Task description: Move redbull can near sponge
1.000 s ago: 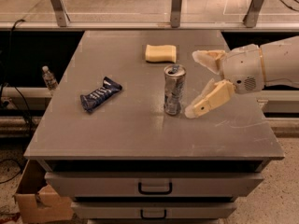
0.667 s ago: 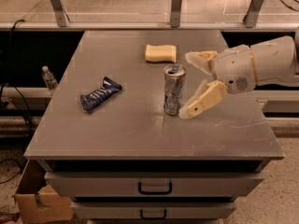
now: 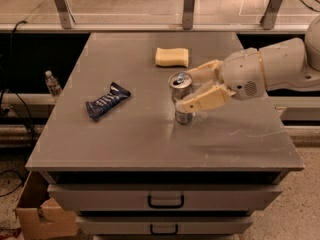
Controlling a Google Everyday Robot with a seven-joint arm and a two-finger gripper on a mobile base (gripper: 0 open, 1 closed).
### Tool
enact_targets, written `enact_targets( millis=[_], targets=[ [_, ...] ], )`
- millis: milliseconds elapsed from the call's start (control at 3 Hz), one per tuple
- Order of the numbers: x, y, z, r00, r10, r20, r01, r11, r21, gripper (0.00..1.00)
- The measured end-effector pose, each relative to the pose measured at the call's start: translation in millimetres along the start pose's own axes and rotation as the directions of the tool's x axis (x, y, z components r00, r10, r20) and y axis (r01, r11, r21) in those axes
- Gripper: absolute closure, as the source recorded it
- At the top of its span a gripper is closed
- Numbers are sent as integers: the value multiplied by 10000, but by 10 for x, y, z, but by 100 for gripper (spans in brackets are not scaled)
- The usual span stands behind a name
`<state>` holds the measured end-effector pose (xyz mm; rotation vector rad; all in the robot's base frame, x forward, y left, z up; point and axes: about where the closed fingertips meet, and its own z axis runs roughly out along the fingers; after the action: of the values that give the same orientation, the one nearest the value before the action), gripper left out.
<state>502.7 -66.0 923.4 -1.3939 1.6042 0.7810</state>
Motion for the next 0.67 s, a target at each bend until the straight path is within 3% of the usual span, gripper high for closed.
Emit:
enact_targets(
  millis=[667],
  targets=[
    [-54,38,73,9998,179,-53,-181,9994,-280,87]
  ],
)
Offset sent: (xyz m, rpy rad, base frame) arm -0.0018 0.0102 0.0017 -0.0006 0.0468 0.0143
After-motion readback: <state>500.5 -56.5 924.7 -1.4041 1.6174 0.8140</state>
